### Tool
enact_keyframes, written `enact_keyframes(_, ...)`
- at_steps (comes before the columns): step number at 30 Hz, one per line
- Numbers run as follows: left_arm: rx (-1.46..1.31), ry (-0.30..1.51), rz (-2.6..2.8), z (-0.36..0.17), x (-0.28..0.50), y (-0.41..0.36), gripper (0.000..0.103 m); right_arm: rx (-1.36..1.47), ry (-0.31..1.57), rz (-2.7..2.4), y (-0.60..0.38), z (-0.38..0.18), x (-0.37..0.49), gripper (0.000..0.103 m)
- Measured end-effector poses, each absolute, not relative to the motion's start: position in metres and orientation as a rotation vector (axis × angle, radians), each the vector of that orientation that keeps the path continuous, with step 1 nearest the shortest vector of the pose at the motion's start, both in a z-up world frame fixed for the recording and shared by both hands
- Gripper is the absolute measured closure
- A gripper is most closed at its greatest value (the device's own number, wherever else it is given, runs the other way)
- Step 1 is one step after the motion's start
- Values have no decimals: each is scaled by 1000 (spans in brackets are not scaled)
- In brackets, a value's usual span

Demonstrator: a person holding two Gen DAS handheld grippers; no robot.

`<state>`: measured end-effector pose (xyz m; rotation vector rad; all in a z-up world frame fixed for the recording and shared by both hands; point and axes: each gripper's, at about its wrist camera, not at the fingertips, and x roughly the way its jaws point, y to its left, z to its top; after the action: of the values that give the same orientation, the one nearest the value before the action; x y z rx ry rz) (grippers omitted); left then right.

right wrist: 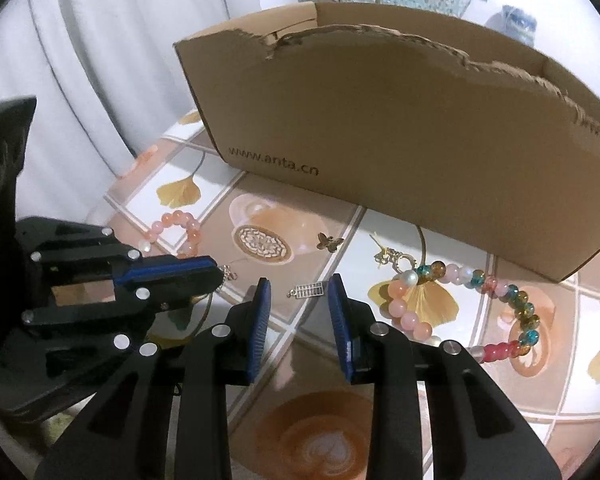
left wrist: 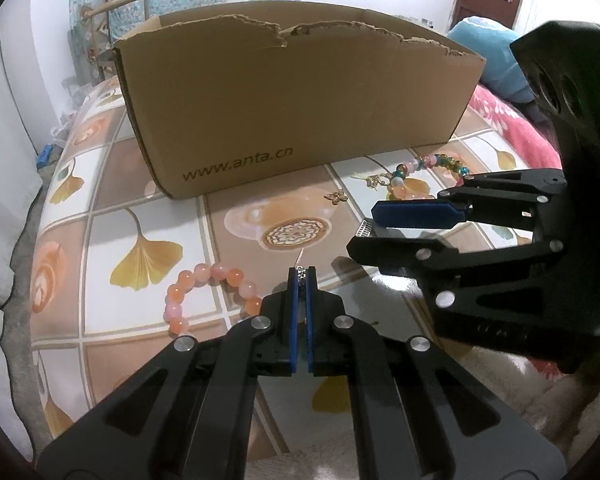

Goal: Organize jewelry
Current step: 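Close the right tool on the small silver bar charm while the left tool holds its charm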

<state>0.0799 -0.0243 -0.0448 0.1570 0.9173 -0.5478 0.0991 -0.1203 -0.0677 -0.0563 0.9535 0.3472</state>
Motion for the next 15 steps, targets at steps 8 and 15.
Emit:
enact_keyframes(8, 147, 915, -553, -44, 80, -22, 100, -99, 965, 337, -114, -69, 104, 76)
enact_keyframes(15, 145, 915, -553, -44, 80, -22, 100, -112, 976, 337, -109, -71, 111, 82)
